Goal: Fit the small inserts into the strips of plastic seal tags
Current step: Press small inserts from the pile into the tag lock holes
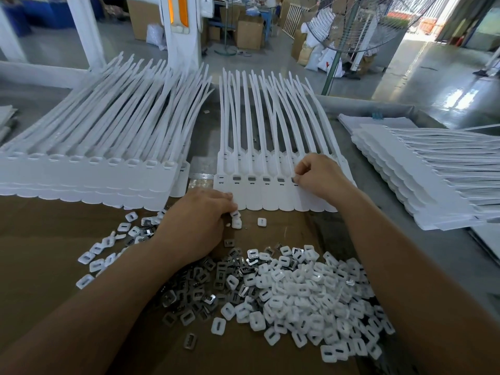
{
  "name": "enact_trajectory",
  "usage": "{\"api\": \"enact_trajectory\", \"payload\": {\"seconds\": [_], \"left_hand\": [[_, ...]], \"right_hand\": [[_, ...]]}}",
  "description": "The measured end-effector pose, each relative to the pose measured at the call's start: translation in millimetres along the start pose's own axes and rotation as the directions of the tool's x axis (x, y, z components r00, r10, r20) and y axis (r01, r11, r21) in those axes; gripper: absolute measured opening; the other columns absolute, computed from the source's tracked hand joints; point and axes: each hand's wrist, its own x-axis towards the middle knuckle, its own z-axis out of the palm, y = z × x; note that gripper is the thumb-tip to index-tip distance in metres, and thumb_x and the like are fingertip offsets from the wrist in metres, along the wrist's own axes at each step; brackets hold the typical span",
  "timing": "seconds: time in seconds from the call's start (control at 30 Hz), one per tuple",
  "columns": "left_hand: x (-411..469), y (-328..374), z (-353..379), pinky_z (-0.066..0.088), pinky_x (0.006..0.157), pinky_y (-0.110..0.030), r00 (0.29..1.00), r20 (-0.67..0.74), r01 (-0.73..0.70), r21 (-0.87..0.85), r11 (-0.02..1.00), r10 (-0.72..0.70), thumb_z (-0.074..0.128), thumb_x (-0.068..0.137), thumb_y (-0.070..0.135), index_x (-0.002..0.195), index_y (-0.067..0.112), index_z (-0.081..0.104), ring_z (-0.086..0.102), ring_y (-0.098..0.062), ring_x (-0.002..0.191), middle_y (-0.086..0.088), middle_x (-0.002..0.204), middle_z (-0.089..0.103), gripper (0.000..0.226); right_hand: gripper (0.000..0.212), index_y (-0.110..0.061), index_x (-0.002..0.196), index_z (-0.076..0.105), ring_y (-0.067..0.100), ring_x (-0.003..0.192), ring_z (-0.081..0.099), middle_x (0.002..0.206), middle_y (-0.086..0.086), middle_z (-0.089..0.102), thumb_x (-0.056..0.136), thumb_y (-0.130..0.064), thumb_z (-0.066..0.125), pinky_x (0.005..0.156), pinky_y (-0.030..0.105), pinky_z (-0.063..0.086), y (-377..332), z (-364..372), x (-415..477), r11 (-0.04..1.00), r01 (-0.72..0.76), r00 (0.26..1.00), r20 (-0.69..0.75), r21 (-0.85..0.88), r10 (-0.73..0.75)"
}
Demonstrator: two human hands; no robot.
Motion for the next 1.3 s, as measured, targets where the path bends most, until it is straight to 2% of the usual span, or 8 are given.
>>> {"api": "enact_trajectory", "payload": {"seconds": [0.13,0.3,0.4,0.57,0.73,0.87,1.07,1.3], "left_hand": [[-1,-2,2,0.015,0.09,-0.007,1.0,0.0,-0.001,0.002,1.0,0.001,0.048,0.082,0.001,0.117,0.019,0.061,0.047,-0.008,0.12,0.004,0.13,0.053,0.042],[0,-2,2,0.011,0.09,-0.006,1.0,0.008,0.005,0.002,1.0,-0.005,0.048,0.081,-0.001,0.119,0.02,0.06,0.045,-0.007,0.121,0.004,0.132,0.052,0.045],[-1,-4,3,0.01,0.09,-0.004,1.0,0.017,0.014,0.0,1.0,-0.014,0.048,0.078,-0.003,0.119,0.019,0.06,0.044,-0.008,0.122,0.003,0.132,0.051,0.048],[1,-2,5,0.009,0.084,-0.003,0.999,0.003,0.035,0.02,0.999,-0.035,0.047,0.081,0.002,0.12,0.023,0.059,0.042,-0.007,0.122,0.008,0.133,0.05,0.046],[2,-3,6,0.013,0.088,-0.007,0.999,0.007,0.054,0.021,0.998,-0.054,0.046,0.081,0.001,0.119,0.022,0.06,0.042,-0.007,0.122,0.007,0.132,0.051,0.045],[3,-4,6,0.009,0.084,-0.003,0.999,0.004,0.053,0.031,0.998,-0.053,0.046,0.081,0.002,0.119,0.022,0.06,0.041,-0.006,0.121,0.008,0.132,0.051,0.045],[-1,-4,5,0.015,0.09,-0.009,0.999,0.01,0.048,0.031,0.998,-0.048,0.047,0.079,0.0,0.118,0.02,0.061,0.044,-0.009,0.121,0.006,0.131,0.052,0.045],[1,-3,5,0.015,0.088,-0.009,0.999,0.021,0.048,0.029,0.998,-0.049,0.047,0.08,0.001,0.117,0.02,0.062,0.044,-0.01,0.121,0.005,0.131,0.053,0.044]], "right_hand": [[0.022,-0.024,0.071,0.051,0.01,0.081,0.048,0.075,-0.016,0.047,0.087,-0.013,0.06,0.075,0.029,0.039,2,1,-2,0.999,0.013,1.0,0.025,0.051,-0.014],[0.017,-0.022,0.075,0.058,0.001,0.074,0.049,0.079,-0.015,0.052,0.09,-0.015,0.056,0.062,0.019,0.036,-1,-10,-9,0.995,0.049,0.996,0.075,0.085,-0.055],[0.014,-0.027,0.077,0.056,-0.001,0.076,0.051,0.08,-0.017,0.055,0.089,-0.02,0.058,0.063,0.016,0.036,-11,-16,-26,0.985,0.141,0.985,0.081,0.099,-0.149],[0.013,-0.03,0.075,0.061,-0.004,0.075,0.057,0.078,-0.016,0.062,0.082,-0.021,0.067,0.07,0.013,0.043,-30,-18,-63,0.95,0.27,0.891,0.334,0.159,-0.309],[0.008,-0.025,0.081,0.069,0.0,0.08,0.059,0.082,-0.013,0.065,0.079,-0.018,0.071,0.079,0.019,0.049,-29,-16,-76,0.949,0.304,0.814,0.495,0.079,-0.303],[0.012,-0.027,0.081,0.069,-0.004,0.075,0.058,0.08,-0.013,0.065,0.077,-0.016,0.072,0.071,0.01,0.047,-28,-16,-80,0.939,0.325,0.79,0.515,0.11,-0.334],[0.019,-0.031,0.076,0.064,-0.014,0.062,0.051,0.071,-0.016,0.059,0.077,-0.013,0.072,0.056,0.002,0.038,-35,-8,-87,0.918,0.376,0.736,0.561,0.129,-0.38],[0.029,-0.033,0.068,0.052,-0.016,0.066,0.049,0.072,-0.017,0.054,0.079,-0.013,0.069,0.06,0.001,0.039,-35,-8,-85,0.91,0.4,0.757,0.521,0.107,-0.394]]}}
